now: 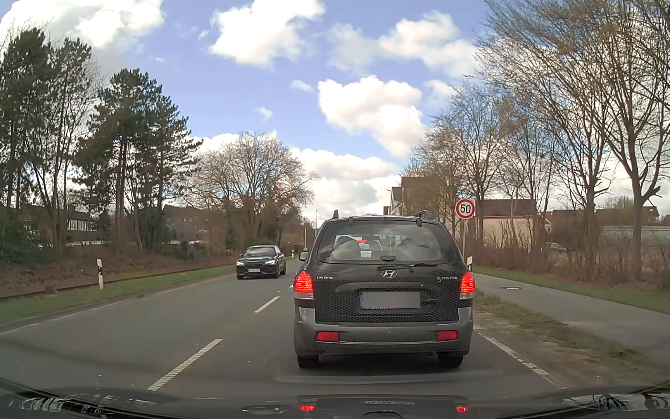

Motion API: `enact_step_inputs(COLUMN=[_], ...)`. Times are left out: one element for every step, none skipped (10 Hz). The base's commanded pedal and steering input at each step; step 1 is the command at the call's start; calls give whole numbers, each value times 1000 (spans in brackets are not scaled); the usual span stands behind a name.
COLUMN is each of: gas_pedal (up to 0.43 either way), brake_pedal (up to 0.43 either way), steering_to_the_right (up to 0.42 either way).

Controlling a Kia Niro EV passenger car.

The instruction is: Follow the waypoints while adhering to traffic rules and regulations

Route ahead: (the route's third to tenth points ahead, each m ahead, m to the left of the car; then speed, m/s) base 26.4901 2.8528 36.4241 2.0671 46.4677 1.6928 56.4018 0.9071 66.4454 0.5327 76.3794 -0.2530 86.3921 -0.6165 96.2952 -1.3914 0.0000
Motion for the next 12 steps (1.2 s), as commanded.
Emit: enact_step_inputs(gas_pedal=[0, 0, 0, 0, 0, 0, 0, 0, 0, 0, 0, 0], brake_pedal=[220, 220, 220, 220, 220, 220, 220, 220, 220, 220, 220, 220], steering_to_the_right=[0, 0, 0, 0, 0, 0, 0, 0, 0, 0, 0, 0])
